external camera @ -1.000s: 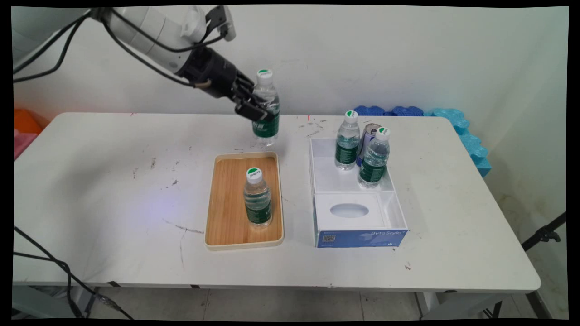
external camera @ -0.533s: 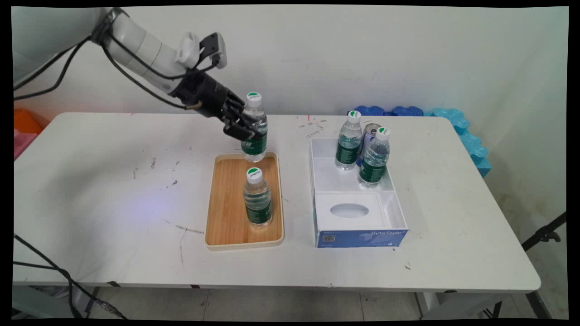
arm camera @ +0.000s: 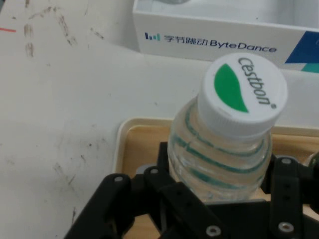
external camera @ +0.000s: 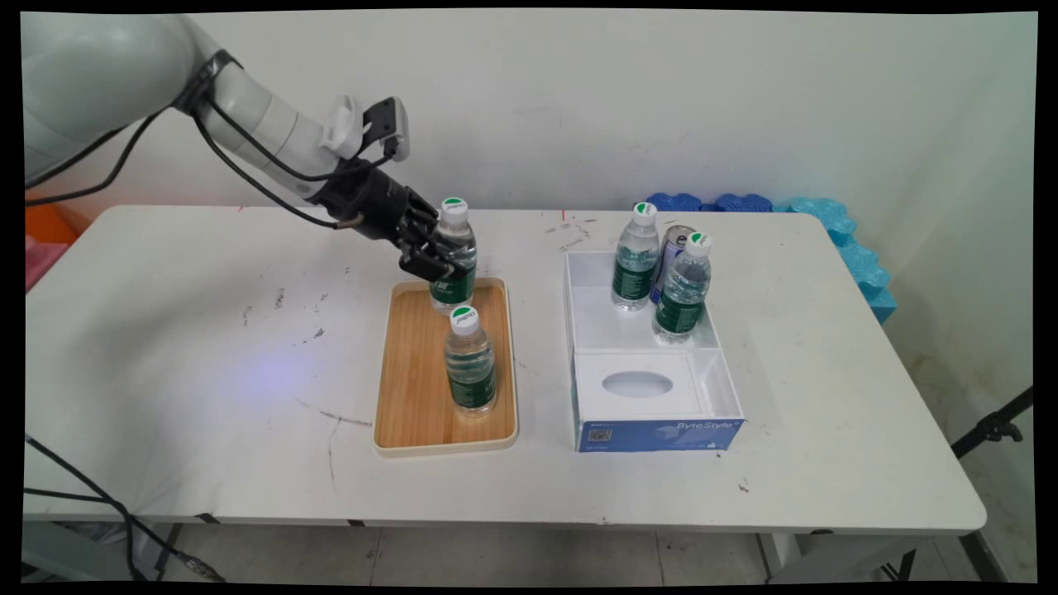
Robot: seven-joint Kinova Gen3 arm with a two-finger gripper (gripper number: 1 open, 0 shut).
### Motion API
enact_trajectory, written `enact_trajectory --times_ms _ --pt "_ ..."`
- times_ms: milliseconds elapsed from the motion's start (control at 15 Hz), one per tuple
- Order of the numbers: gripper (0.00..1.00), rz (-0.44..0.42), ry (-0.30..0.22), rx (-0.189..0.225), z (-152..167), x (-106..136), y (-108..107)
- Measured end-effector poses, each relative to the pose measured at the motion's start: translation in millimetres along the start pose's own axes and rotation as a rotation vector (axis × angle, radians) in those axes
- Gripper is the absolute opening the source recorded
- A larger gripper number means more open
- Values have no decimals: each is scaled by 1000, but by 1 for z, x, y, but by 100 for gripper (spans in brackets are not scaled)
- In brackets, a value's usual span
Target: Place the picked object on the tray
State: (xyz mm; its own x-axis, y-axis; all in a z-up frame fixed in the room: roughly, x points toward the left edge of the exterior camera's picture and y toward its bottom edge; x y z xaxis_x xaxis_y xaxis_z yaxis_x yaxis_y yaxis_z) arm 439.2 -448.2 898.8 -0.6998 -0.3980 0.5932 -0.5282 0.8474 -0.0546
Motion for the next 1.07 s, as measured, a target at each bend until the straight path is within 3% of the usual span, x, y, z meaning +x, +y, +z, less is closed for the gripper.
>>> enact_trajectory --times_ms 1067 --pt "0 -58 6 7 38 8 -11"
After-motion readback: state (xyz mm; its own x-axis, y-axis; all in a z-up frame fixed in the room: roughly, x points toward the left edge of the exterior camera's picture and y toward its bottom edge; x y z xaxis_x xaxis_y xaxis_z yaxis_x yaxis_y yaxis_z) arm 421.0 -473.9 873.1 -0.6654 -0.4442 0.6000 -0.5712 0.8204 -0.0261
